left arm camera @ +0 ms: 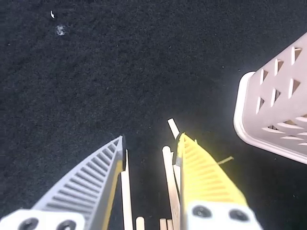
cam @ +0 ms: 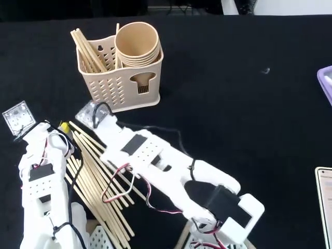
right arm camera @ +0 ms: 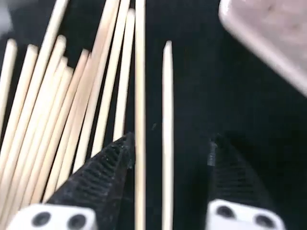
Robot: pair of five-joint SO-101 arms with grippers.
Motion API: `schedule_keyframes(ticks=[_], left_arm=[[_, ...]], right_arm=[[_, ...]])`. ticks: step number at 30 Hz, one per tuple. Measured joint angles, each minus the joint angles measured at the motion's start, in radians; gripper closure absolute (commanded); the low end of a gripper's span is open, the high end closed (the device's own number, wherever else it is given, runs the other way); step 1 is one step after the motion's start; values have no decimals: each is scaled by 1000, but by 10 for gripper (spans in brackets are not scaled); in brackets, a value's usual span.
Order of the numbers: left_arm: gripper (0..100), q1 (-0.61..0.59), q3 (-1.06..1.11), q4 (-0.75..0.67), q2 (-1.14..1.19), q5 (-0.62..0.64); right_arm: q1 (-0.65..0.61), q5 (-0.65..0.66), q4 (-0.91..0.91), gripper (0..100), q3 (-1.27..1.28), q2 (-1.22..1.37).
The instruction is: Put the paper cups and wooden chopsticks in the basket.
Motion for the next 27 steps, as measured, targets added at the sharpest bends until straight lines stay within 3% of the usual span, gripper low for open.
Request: schedule_keyframes(ticks=[12,14,18,27], left_arm=[[813,0,0,0,0,0],[813,0,0,0,0,0],[813,0,0,0,0,3],[813,0,0,0,0,6]], right_arm=[[-9,2,21,735,6,120],[-9,2,21,786,-6,143],[-5,0,74,991,-77,192],[2,0,152,988,-183,258]])
